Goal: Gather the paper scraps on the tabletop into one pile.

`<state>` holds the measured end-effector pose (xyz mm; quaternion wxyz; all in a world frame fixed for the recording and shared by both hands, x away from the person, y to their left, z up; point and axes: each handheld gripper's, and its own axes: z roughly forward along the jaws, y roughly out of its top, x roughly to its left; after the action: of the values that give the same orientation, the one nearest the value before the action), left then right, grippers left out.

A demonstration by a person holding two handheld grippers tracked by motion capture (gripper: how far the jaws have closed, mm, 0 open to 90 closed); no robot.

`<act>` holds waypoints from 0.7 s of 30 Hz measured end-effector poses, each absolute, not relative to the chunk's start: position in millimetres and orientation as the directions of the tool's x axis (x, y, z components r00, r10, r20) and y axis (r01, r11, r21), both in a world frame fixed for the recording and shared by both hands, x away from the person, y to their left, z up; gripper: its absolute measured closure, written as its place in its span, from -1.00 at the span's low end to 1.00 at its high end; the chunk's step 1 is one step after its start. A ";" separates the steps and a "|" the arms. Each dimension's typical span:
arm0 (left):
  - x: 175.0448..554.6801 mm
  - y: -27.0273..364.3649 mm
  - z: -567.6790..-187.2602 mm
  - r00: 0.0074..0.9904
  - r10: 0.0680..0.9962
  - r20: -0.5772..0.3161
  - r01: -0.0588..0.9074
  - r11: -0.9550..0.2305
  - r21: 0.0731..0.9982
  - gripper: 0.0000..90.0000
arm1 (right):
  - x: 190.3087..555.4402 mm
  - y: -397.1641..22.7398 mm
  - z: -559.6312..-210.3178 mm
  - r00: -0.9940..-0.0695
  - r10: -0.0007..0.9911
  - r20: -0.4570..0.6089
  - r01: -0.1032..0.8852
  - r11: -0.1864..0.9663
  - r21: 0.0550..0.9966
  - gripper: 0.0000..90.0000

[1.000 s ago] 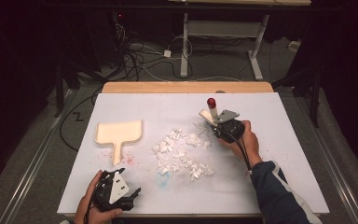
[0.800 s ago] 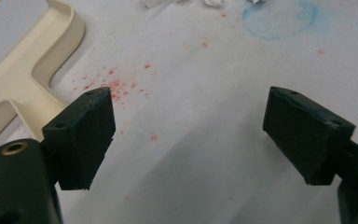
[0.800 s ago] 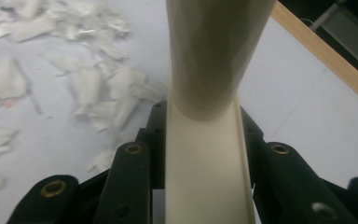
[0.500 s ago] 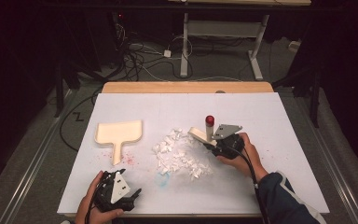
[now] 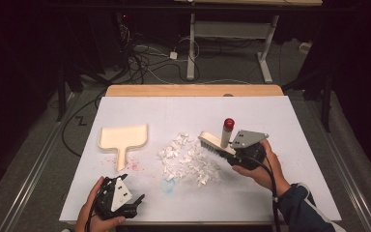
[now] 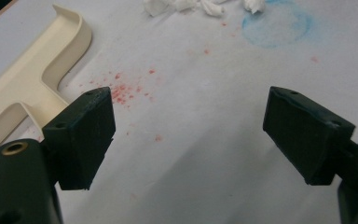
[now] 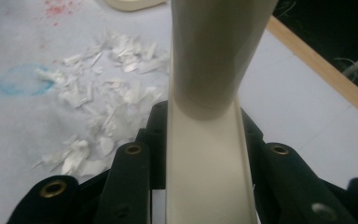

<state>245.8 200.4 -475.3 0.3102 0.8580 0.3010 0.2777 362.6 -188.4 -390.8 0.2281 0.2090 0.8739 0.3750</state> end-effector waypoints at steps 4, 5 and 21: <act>249.5 201.0 -474.4 0.661 0.700 0.271 0.358 -0.611 0.706 -0.65 | 386.7 -180.6 -390.1 -0.747 0.603 -0.280 0.207 0.611 0.764 0.52; 249.6 200.6 -474.2 0.659 0.702 0.269 0.360 -0.609 0.707 -0.65 | 396.4 -176.0 -393.1 -0.743 0.613 -0.269 0.219 0.602 0.768 0.52; 254.7 193.6 -481.7 0.700 0.675 0.233 0.369 -0.621 0.692 -0.65 | 461.9 -89.8 -447.7 -0.750 0.531 -0.396 0.167 0.730 0.662 0.52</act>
<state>254.7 193.6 -481.7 0.3143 0.8667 0.3010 0.2437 461.9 -89.8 -447.7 0.2933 0.1977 0.8827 0.3094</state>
